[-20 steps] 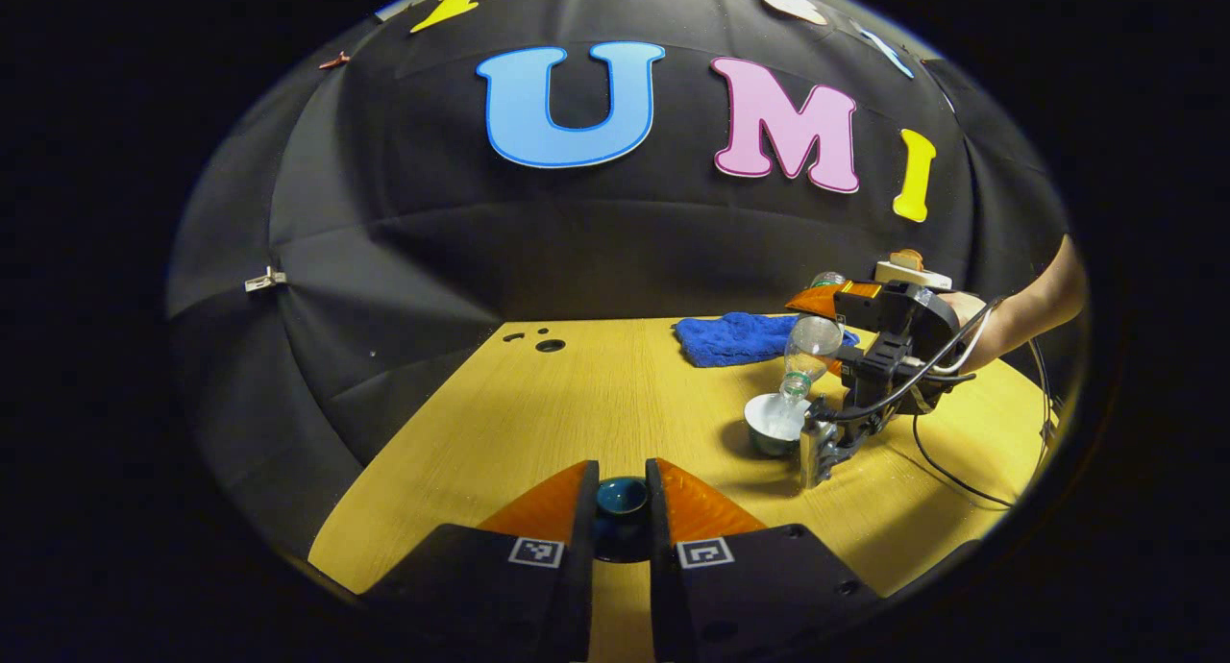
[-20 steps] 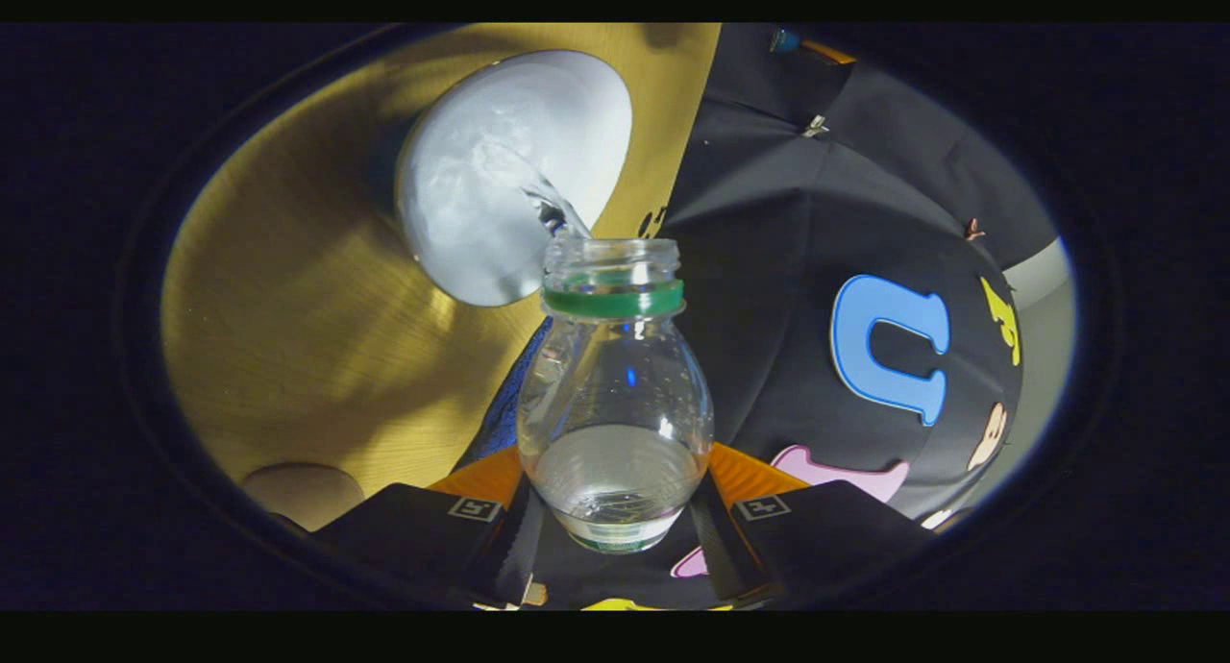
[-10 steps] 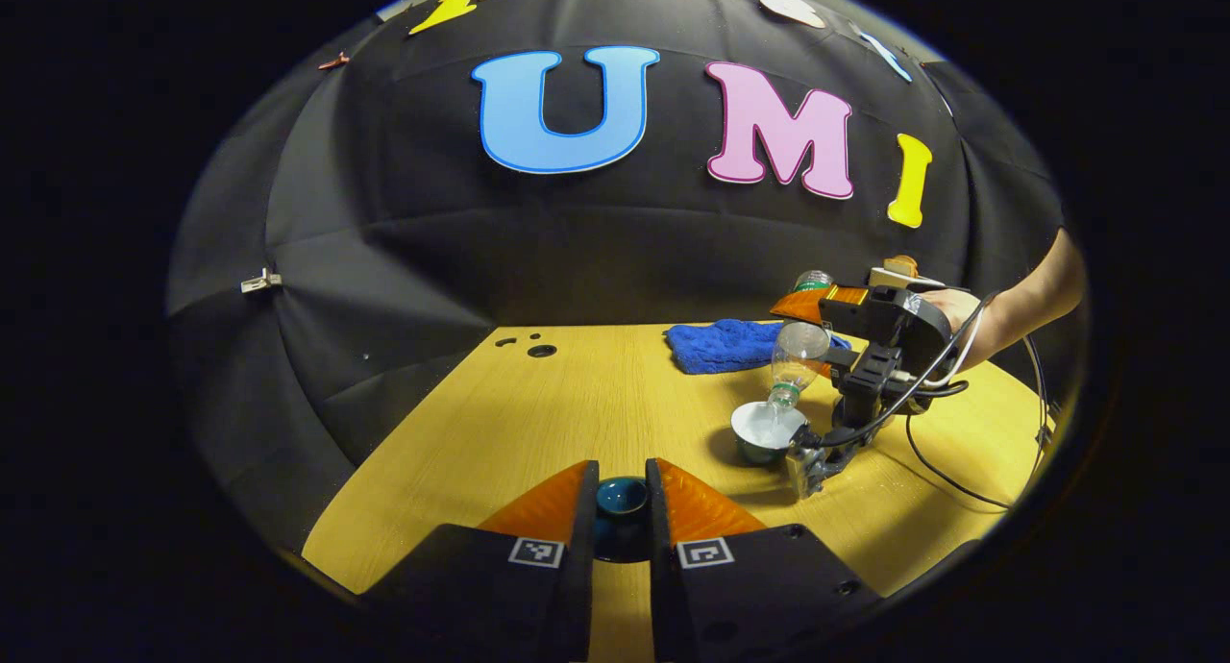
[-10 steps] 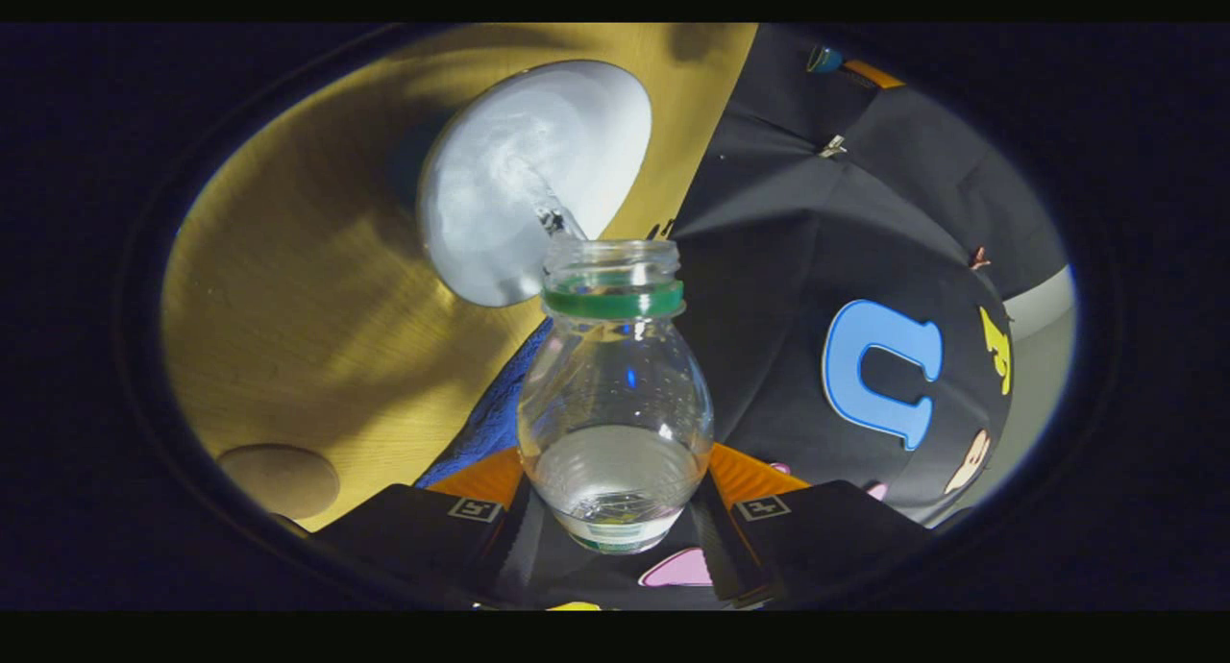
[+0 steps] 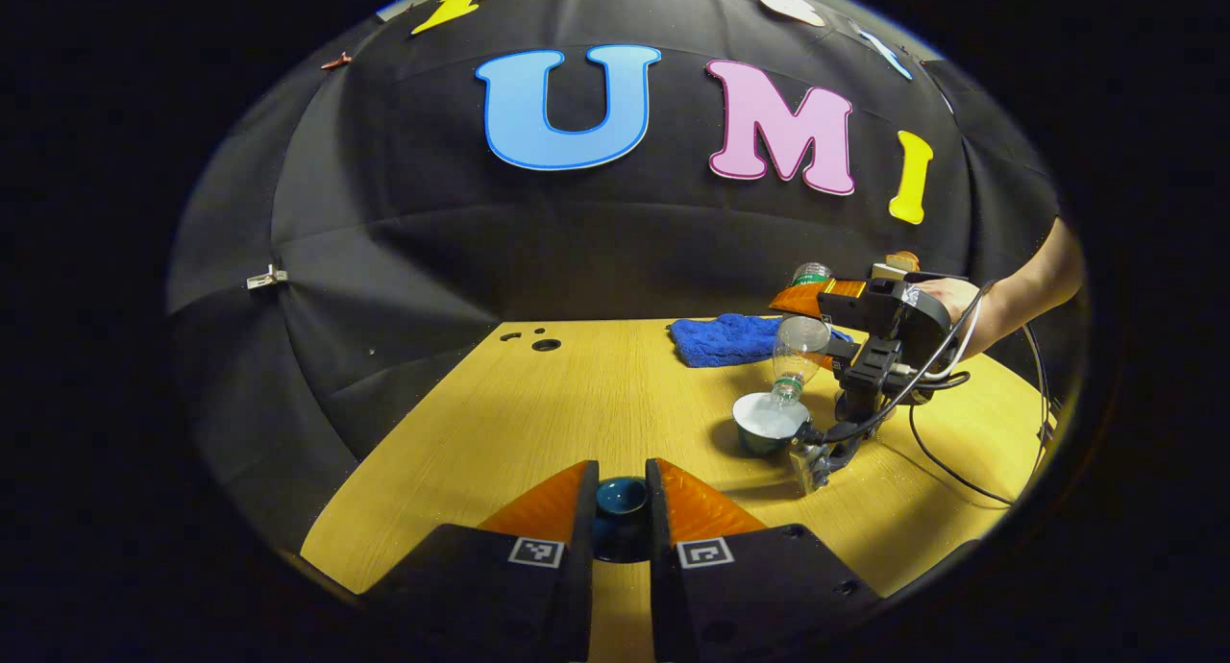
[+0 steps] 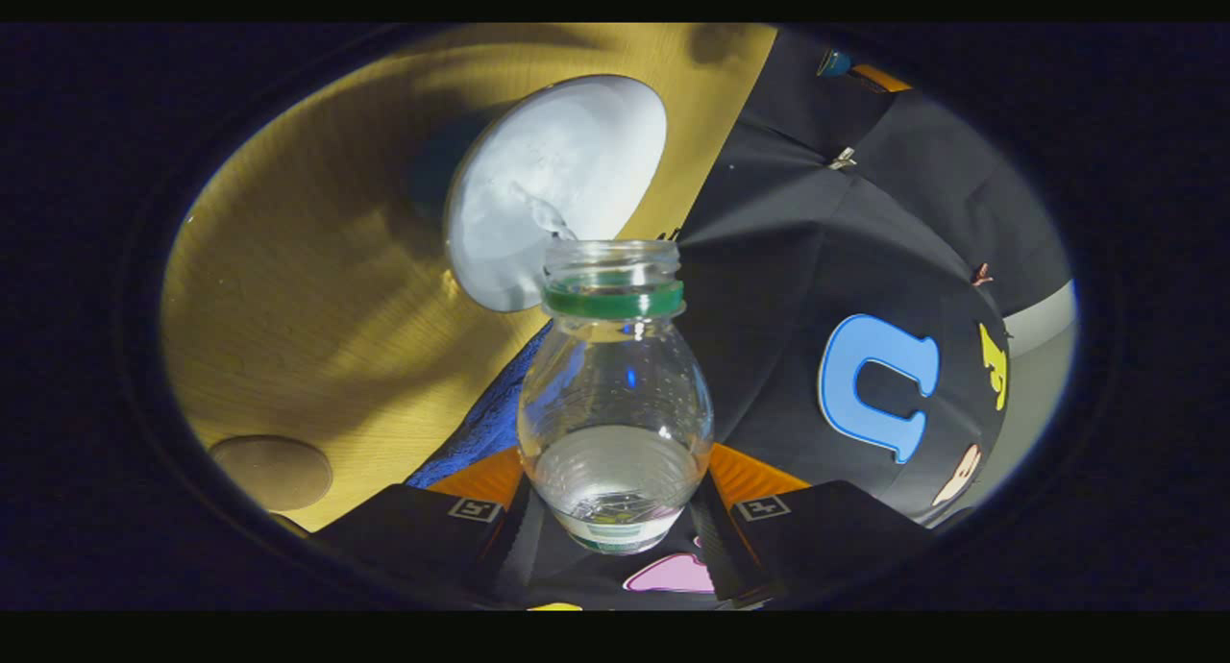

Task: Open the teacup lid with one hand, grasp the water bottle and pour water into the teacup with the other hand; after pouring, place the water bottle on the coaster and then close the teacup lid.

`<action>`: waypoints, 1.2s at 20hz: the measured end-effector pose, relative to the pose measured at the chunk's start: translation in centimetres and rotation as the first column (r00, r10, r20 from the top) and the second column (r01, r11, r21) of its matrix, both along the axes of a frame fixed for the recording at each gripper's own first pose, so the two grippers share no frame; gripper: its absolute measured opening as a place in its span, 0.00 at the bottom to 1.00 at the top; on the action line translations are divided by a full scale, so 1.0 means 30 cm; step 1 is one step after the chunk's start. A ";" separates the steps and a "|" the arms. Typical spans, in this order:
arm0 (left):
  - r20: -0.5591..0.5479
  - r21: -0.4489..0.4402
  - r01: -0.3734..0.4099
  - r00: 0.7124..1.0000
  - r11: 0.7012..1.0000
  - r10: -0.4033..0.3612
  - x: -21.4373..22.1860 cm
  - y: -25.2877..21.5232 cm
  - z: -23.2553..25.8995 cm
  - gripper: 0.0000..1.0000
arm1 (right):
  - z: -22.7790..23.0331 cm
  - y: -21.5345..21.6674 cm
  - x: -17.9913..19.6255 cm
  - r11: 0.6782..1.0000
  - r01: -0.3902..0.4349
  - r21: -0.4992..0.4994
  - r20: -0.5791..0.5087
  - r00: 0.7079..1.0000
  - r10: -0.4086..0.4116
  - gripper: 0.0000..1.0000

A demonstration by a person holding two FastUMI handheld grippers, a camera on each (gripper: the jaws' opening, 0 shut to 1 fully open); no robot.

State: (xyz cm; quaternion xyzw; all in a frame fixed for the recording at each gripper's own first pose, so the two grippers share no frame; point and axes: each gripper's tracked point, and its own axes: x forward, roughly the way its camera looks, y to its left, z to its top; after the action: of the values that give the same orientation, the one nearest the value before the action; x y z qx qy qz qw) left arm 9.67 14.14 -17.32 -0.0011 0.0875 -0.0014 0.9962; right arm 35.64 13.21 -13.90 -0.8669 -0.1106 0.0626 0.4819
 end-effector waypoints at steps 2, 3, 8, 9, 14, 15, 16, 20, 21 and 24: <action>-0.001 -0.003 -0.003 1.000 1.000 0.003 -0.005 -0.002 -0.006 0.25 | -0.003 0.002 0.004 1.000 0.000 -0.005 0.002 1.000 0.000 0.72; -0.003 -0.006 -0.006 1.000 1.000 0.006 -0.007 -0.003 -0.015 0.25 | -0.004 0.001 0.004 1.000 0.000 -0.008 0.002 1.000 0.000 0.72; -0.004 -0.013 -0.013 1.000 1.000 0.013 -0.022 -0.011 -0.020 0.28 | -0.009 0.009 -0.005 1.000 -0.002 -0.008 -0.001 1.000 0.002 0.72; -0.001 -0.012 -0.014 1.000 1.000 0.014 -0.025 -0.010 -0.020 0.25 | -0.008 0.010 -0.006 1.000 -0.001 -0.005 0.000 1.000 0.001 0.72; 0.015 -0.017 -0.033 0.999 0.999 0.033 -0.031 -0.009 -0.003 0.25 | 0.007 0.008 -0.014 0.999 0.012 0.039 -0.001 1.000 -0.011 0.72; 0.017 -0.020 -0.039 0.999 0.999 0.039 -0.034 -0.006 -0.001 0.29 | 0.013 0.003 -0.016 0.998 0.021 0.067 -0.009 1.000 -0.021 0.73; 0.018 -0.020 -0.045 0.999 0.999 0.046 -0.037 -0.003 0.001 0.29 | 0.021 -0.003 -0.020 0.994 0.038 0.106 -0.021 0.999 -0.036 0.73; 0.029 -0.031 -0.071 0.997 0.997 0.072 -0.053 0.007 0.034 0.29 | 0.066 -0.057 -0.056 0.947 0.122 0.298 -0.073 0.992 -0.105 0.73; 0.033 -0.034 -0.077 0.996 0.996 0.078 -0.056 0.007 0.044 0.24 | 0.079 -0.072 -0.061 0.919 0.156 0.362 -0.099 0.987 -0.129 0.73; 0.048 -0.034 -0.093 0.994 0.995 0.095 -0.070 0.005 0.088 0.29 | 0.122 -0.174 -0.089 0.770 0.285 0.571 -0.201 0.958 -0.206 0.73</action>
State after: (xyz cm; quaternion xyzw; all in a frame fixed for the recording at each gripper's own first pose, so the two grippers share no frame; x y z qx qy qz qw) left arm 7.57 14.29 -14.69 -0.0211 0.0628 0.0441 0.9968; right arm 32.97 8.01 -10.26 -0.6731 0.0205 0.0161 0.7391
